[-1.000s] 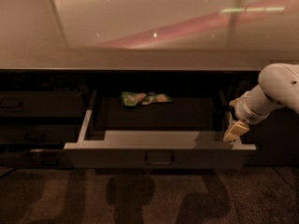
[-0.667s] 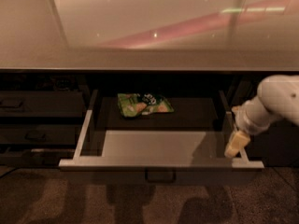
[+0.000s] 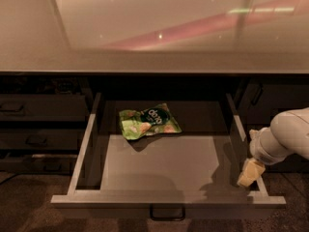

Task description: Open top drawer

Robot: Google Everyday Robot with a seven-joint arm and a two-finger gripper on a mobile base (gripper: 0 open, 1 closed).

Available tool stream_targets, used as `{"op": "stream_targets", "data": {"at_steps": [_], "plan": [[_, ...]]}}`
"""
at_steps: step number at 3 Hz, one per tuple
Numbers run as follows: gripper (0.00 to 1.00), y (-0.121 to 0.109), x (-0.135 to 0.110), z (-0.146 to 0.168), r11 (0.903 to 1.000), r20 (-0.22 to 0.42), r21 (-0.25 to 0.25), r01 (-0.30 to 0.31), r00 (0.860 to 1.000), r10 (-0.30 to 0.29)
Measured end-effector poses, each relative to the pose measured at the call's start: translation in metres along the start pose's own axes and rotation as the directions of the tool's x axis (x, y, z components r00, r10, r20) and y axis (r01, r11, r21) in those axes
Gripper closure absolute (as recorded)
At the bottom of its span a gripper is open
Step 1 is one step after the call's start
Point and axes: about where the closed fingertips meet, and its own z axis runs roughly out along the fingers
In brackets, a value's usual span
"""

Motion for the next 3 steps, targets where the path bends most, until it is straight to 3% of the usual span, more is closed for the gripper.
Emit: {"op": "stream_targets", "data": {"at_steps": [3], "plan": [[0.0, 0.0023, -0.0067, -0.0026, 1.0, 0.0, 0.0, -0.001, 1.0, 0.001]]}}
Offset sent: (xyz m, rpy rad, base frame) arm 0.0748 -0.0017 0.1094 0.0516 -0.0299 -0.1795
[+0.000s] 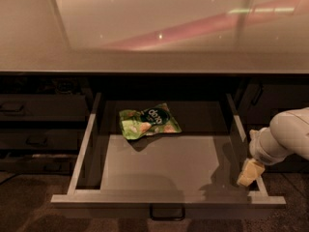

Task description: Open top drawer

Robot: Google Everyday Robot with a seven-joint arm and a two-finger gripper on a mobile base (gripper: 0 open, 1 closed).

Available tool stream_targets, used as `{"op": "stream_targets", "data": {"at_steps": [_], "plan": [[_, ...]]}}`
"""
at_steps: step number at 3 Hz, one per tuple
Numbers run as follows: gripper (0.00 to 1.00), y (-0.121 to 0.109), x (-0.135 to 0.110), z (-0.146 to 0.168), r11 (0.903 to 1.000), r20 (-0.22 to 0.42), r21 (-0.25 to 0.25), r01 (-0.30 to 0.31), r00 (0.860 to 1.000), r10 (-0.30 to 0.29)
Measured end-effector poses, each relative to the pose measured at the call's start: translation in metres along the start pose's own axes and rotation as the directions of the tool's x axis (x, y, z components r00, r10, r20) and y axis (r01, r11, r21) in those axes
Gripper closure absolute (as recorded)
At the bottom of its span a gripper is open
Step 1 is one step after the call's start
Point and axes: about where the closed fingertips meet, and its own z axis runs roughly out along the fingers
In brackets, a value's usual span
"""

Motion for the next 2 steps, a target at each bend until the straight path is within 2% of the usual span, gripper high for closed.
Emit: {"op": "stream_targets", "data": {"at_steps": [1, 2], "plan": [[0.0, -0.0319, -0.0261, -0.0402, 0.9974, -0.01, 0.045, -0.056, 0.998, 0.057], [0.0, -0.0319, -0.0261, -0.0402, 0.9974, -0.01, 0.045, -0.056, 0.998, 0.057]]}}
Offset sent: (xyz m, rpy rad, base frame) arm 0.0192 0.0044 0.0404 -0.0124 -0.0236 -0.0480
